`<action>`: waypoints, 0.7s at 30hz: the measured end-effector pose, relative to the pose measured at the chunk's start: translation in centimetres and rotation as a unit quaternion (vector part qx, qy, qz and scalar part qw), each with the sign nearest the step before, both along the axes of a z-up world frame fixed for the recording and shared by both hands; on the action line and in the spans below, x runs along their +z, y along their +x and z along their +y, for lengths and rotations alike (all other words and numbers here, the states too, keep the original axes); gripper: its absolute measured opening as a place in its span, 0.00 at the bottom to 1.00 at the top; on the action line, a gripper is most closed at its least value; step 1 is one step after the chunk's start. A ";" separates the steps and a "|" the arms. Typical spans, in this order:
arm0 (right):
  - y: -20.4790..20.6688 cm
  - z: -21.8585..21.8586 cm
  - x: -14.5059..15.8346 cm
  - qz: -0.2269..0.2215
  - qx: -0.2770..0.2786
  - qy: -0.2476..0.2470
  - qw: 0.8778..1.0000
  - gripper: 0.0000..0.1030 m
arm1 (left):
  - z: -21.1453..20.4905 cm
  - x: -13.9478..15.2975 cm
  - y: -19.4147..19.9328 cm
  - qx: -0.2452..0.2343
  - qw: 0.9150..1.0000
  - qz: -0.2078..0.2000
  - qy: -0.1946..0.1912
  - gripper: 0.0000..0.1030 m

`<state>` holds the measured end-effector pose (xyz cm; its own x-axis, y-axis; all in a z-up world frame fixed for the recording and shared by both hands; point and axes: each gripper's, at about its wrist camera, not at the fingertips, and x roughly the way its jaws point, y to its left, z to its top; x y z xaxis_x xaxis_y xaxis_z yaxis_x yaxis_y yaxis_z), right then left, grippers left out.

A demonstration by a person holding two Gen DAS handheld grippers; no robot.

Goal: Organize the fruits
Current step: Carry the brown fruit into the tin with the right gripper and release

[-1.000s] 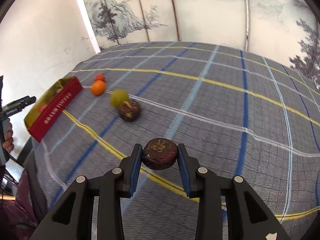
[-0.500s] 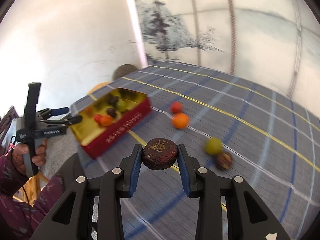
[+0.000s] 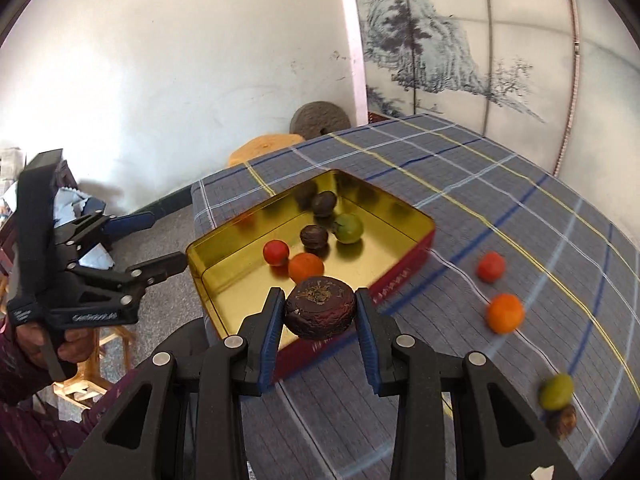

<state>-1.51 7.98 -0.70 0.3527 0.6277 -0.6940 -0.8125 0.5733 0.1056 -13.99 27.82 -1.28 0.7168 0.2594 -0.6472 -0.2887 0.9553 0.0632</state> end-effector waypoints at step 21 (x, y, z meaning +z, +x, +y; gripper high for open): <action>7.7 9.0 -5.0 0.028 -0.017 -0.086 0.996 0.32 | 1.9 -1.3 0.0 0.011 1.000 0.007 0.014 0.81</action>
